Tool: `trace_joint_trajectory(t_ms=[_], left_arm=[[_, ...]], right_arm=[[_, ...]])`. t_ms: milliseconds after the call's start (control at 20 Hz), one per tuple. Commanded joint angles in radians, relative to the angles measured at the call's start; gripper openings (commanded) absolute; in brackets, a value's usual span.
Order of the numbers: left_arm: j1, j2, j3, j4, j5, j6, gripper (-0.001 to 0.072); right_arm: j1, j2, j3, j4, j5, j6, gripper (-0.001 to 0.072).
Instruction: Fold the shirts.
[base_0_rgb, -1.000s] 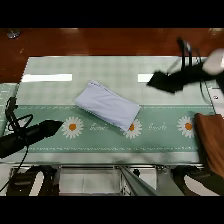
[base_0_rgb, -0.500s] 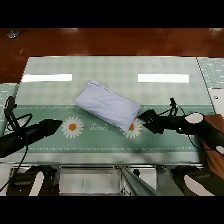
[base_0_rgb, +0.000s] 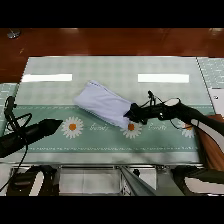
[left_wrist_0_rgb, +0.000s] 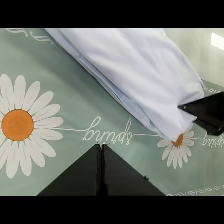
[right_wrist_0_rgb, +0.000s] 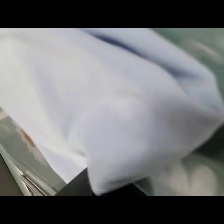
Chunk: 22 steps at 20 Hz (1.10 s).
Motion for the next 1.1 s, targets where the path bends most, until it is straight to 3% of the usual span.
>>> trace_joint_trajectory(t_ms=[0, 150, 400, 600, 800, 950, 1050], left_arm=[[0.0, 0.0, 0.0, 0.0, -0.001, 0.0, 0.002], [0.0, 0.0, 0.0, 0.0, 0.0, 0.0, 0.002], [0.0, 0.0, 0.0, 0.0, 0.0, 0.0, 0.002], [0.0, 0.0, 0.0, 0.0, -0.001, 0.0, 0.002], [0.0, 0.0, 0.0, 0.0, -0.008, 0.0, 0.002], [0.0, 0.0, 0.0, 0.0, -0.007, 0.0, 0.002], [0.0, 0.0, 0.0, 0.0, -0.007, 0.0, 0.002]], right_arm=[[0.037, -0.065, 0.177, -0.114, 0.072, -0.016, 0.0023], [0.037, -0.063, 0.422, -0.298, 0.198, 0.071, 0.0023], [0.011, -0.063, 0.94, -0.687, 0.405, 0.321, 0.0023], [-0.136, -0.061, 1.259, -0.752, 0.673, 0.378, 0.0023], [-0.362, 0.032, 1.315, -0.783, 0.836, 0.454, 0.0022], [-0.539, 0.1, 1.315, -0.867, 0.972, 0.463, 0.0023], [-0.659, 0.17, 1.26, -0.917, 0.986, 0.455, 0.0022]])
